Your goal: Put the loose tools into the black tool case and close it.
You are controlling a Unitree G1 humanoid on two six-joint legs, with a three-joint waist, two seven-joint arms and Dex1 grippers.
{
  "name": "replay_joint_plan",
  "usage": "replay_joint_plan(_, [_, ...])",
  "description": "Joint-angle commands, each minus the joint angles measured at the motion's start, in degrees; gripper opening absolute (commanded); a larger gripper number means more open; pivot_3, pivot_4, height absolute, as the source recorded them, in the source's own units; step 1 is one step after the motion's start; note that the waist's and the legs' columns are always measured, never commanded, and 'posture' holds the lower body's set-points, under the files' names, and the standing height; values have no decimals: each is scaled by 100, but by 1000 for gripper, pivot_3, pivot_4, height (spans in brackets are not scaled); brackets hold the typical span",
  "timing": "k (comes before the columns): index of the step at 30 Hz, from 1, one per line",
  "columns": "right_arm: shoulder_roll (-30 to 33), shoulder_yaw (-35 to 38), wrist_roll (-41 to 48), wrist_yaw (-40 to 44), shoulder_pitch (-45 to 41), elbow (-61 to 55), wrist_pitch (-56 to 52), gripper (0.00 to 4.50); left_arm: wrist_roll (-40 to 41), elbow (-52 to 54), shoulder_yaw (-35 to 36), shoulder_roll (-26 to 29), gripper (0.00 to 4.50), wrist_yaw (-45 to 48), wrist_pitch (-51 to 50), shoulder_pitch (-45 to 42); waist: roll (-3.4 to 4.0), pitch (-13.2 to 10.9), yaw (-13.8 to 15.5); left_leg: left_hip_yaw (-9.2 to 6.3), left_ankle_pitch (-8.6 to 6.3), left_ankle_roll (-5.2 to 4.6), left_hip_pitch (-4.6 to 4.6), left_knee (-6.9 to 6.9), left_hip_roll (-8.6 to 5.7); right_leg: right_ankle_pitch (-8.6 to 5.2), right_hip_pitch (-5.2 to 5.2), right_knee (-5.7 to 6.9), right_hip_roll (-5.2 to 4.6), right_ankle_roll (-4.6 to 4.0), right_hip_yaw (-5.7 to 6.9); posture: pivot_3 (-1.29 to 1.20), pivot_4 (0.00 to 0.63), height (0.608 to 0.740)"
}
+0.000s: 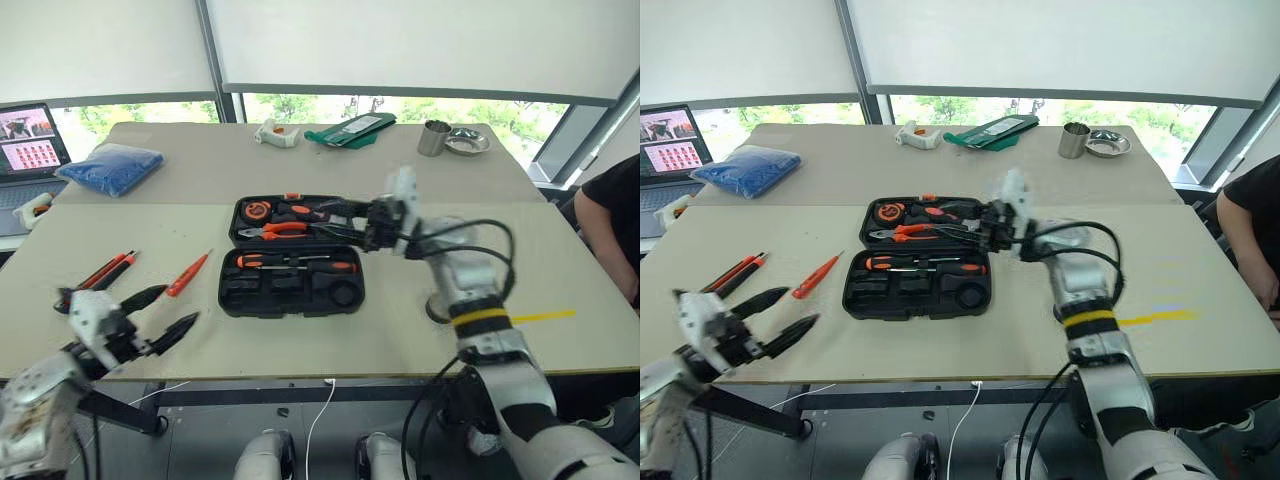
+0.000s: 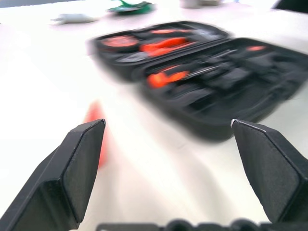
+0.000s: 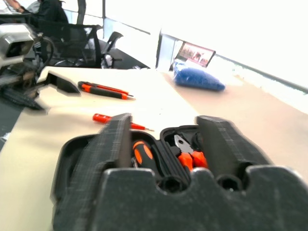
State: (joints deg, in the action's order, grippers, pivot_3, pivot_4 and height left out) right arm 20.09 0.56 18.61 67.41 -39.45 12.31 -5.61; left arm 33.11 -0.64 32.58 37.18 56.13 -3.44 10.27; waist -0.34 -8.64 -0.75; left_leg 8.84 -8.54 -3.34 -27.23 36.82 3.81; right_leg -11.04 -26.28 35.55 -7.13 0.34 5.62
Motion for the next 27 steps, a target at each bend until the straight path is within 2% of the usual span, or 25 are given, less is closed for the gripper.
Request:
replay_joint_plan(1, [371,269,461,38,694,-1183,-80,4228,4,-308,818,201,4500,-105,140,508,2,-2,-6,0,0,0,1,0,1,-10,0,0,-1,-10,-1,0,150,740])
replay_joint_plan(2, [558,383,515,194,1061,-1339,111,4468,-104,-546,981,277,4500,-188,120,673,3,-2,-5,0,0,1,3,0,2,-11,-6,0,-3,-10,-1,0,150,740])
replay_joint_plan(5, [921,673,748,493,1766,-1523,464,4468,-185,-766,1172,454,4500,-228,-106,1025,0,-2,6,-6,-1,1,18,-2,8,-10,-4,-13,-7,-12,10,0,150,740])
replay_joint_plan(7, [1171,879,863,410,2173,-1683,315,4468,-211,-727,1169,566,4500,-231,-269,1156,0,-2,29,-6,-2,1,17,-14,11,-8,-2,-42,-12,-8,18,0,150,740])
replay_joint_plan(12, [1431,1180,1119,270,2657,-1805,242,4468,10,-467,1098,641,4500,-435,-813,926,-2,-2,107,-7,-3,1,6,-48,8,-6,-8,-69,-25,-6,25,0,150,740])
replay_joint_plan(16, [1441,1292,1330,132,2612,-2013,228,4468,49,93,566,980,4500,-1068,-2165,302,-3,-3,146,-6,-3,1,5,-58,8,-4,-9,-73,-22,-3,26,0,150,740])
replay_joint_plan(20, [1401,1257,1707,-170,2399,-2523,-114,4468,235,272,-119,1365,4500,-1735,-3514,-1146,-5,-5,163,-8,-2,2,9,-57,2,2,-8,-61,-22,-4,27,0,150,740])
replay_joint_plan(27, [1339,1026,1799,-389,2229,-2809,-281,4468,-693,-785,-1791,1355,4500,-1667,-3688,-2844,-13,-8,131,5,-1,3,27,-56,-13,15,23,-55,-16,3,16,0,150,740])
